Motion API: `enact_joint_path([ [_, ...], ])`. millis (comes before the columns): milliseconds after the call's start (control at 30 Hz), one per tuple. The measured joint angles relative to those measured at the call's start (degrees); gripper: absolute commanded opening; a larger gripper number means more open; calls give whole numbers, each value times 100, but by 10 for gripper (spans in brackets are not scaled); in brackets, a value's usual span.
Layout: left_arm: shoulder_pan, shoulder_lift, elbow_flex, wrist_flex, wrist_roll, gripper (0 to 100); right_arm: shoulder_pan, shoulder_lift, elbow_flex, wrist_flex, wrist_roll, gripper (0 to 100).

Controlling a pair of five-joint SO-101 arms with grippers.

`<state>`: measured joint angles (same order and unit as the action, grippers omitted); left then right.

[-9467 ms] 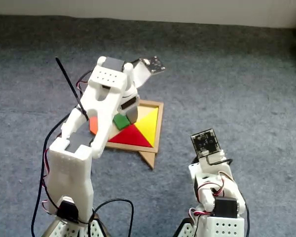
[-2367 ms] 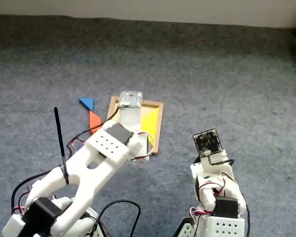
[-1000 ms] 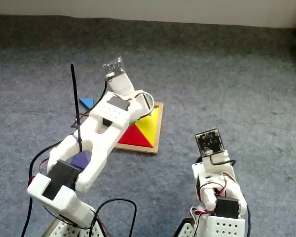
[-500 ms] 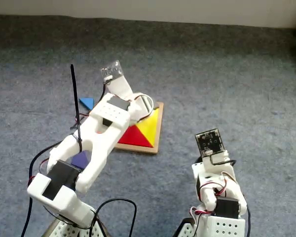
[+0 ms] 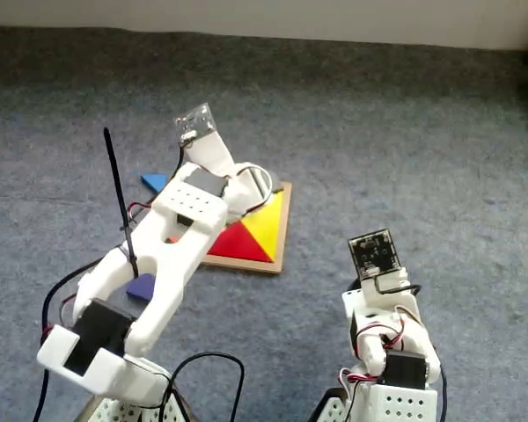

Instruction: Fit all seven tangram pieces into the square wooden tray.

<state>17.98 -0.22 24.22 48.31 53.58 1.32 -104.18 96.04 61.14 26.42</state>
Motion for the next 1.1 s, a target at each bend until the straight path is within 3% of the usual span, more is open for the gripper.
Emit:
enact_joint_path([
  [233,0,-123,-9,-26,0,298,0,0,0,0,0,67],
  [633,141,545,18,-949,-237,298,0,0,0,0,0,67],
  [800,492,554,18,-1020,-273,298,0,0,0,0,0,67],
  [1100,510,607,9,-1029,-273,298,0,0,0,0,0,67],
])
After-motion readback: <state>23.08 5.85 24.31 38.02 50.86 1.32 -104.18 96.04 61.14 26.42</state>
